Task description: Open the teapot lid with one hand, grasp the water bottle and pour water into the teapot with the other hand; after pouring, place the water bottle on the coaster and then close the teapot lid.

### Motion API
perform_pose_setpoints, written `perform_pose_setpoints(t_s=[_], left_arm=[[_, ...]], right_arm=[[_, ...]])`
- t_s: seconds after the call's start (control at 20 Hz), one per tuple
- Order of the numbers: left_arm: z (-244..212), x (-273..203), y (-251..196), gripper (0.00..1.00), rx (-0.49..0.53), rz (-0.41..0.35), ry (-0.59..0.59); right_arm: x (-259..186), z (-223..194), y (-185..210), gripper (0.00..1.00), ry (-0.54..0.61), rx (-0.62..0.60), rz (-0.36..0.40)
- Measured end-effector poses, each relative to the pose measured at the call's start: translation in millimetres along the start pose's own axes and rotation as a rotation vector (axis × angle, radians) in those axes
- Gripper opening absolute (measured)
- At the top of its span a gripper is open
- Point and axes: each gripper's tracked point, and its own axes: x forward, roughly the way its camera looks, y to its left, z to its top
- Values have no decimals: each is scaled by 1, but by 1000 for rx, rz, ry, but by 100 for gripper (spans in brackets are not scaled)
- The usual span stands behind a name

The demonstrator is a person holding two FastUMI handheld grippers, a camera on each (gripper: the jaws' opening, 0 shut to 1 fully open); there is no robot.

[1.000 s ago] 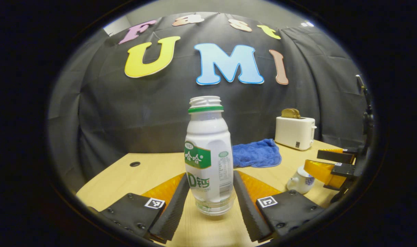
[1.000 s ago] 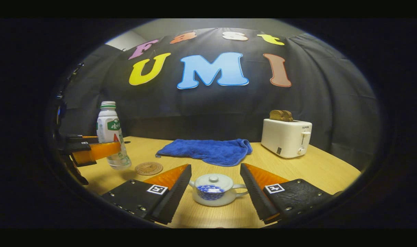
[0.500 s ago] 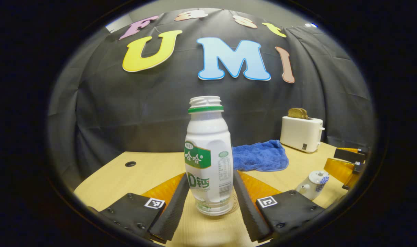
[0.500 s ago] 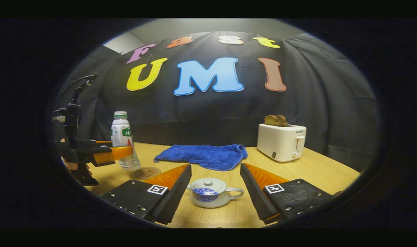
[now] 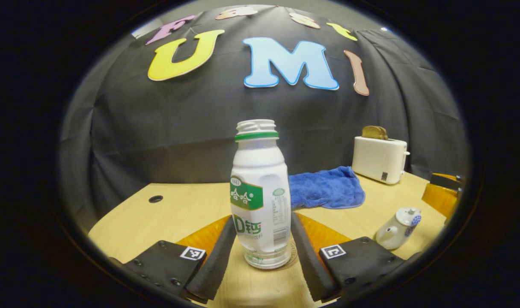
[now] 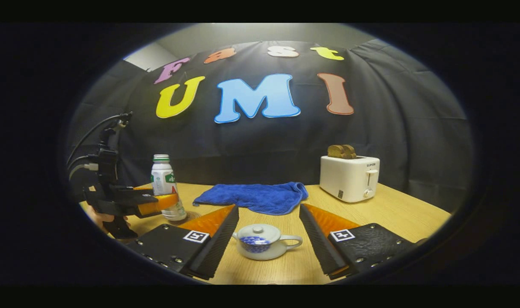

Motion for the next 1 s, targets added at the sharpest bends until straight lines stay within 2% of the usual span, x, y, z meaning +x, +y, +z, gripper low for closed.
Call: perform_pose_setpoints(t_s=[0.05, 0.1, 0.15, 0.2, 0.55, 0.6, 0.7, 0.8, 0.85, 0.9, 0.95, 1.0], left_arm=[[-2, 3, -1, 83, 4, -1, 1], [-4, 6, -2, 88, 9, 0, 3], [-5, 8, -2, 83, 16, 2, 7], [-4, 8, -2, 88, 20, 5, 0], [-9, 11, -1, 90, -3, 14, 2], [-12, 10, 0, 86, -18, 10, 9], [-17, 7, 0, 86, -47, 6, 20], [-17, 2, 1, 98, -52, 8, 14], [-17, -2, 2, 94, -48, 8, 8], [-17, -8, 2, 100, -44, 6, 0], [-16, -13, 1, 95, -37, 2, -5], [-16, -18, 0, 94, -27, 0, -12]], right_arm=[[0, 1, 0, 88, -2, 1, 0], [0, 2, 0, 88, -4, 2, 0], [0, 1, -1, 88, -4, 4, 0], [-1, 1, -1, 88, -4, 7, 1], [-1, 2, -2, 87, -5, 18, 3], [0, 2, -1, 87, -4, 17, 3], [0, 1, -1, 88, -3, 15, 5], [0, 0, 1, 88, 0, 14, 12], [0, -1, 3, 88, 2, 14, 17], [0, -1, 5, 88, 2, 14, 24], [0, -1, 8, 88, 2, 12, 30], [0, -1, 10, 88, 3, 6, 35]])
